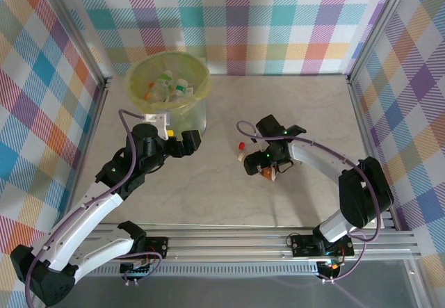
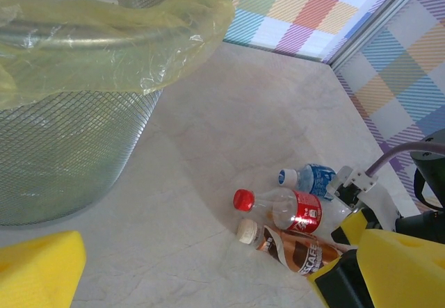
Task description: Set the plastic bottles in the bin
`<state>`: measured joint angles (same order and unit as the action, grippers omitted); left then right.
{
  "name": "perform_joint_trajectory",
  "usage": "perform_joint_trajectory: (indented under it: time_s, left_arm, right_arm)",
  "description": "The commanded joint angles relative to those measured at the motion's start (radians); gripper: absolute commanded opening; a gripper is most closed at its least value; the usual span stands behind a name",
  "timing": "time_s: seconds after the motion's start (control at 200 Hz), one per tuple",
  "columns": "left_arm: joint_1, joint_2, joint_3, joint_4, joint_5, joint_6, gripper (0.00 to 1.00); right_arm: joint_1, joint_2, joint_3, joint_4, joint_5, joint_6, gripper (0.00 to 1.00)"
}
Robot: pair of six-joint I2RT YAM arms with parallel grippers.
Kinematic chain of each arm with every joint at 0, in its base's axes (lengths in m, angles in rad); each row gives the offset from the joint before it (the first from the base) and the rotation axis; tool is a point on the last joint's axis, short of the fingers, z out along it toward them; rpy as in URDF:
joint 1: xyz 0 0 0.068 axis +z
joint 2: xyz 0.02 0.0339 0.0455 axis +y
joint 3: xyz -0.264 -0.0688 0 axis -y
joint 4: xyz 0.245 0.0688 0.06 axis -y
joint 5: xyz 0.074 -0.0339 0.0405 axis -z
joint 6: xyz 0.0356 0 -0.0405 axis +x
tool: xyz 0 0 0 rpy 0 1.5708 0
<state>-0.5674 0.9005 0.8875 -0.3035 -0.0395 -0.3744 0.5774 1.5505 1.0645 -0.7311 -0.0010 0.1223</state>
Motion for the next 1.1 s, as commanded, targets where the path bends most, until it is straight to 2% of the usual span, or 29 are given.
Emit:
perform_joint_trajectory:
  time_s: [0.0,0.255,0.555,0.84,0.96,1.095]
  left_arm:
    - [-0.008,-0.001,-0.003,0.038,-0.014,-0.006,1.00]
    - [-0.008,0.011,0.005,0.034,-0.017,-0.004,1.00]
    - [-0.008,0.015,0.008,0.034,-0.037,-0.014,1.00]
    - [-0.008,0.012,0.014,-0.004,-0.112,-0.049,1.00]
    - [-0.008,0.003,0.016,-0.017,-0.155,-0.066,1.00]
    - [-0.008,-0.012,0.018,-0.032,-0.198,-0.081,1.00]
  right_arm:
    - [0.004,-0.006,-0.036,0.005,-0.004,0.013,1.00]
    - [0.006,-0.030,-0.087,0.004,-0.021,0.054,0.99]
    - [0.036,0.000,-0.113,0.032,-0.046,0.073,0.87]
    - [0.106,0.103,-0.088,0.055,0.003,0.097,0.78]
    - [0.132,0.139,-0.066,0.056,0.020,0.096,0.71]
    - [0.155,0.151,-0.049,0.055,0.034,0.096,0.55]
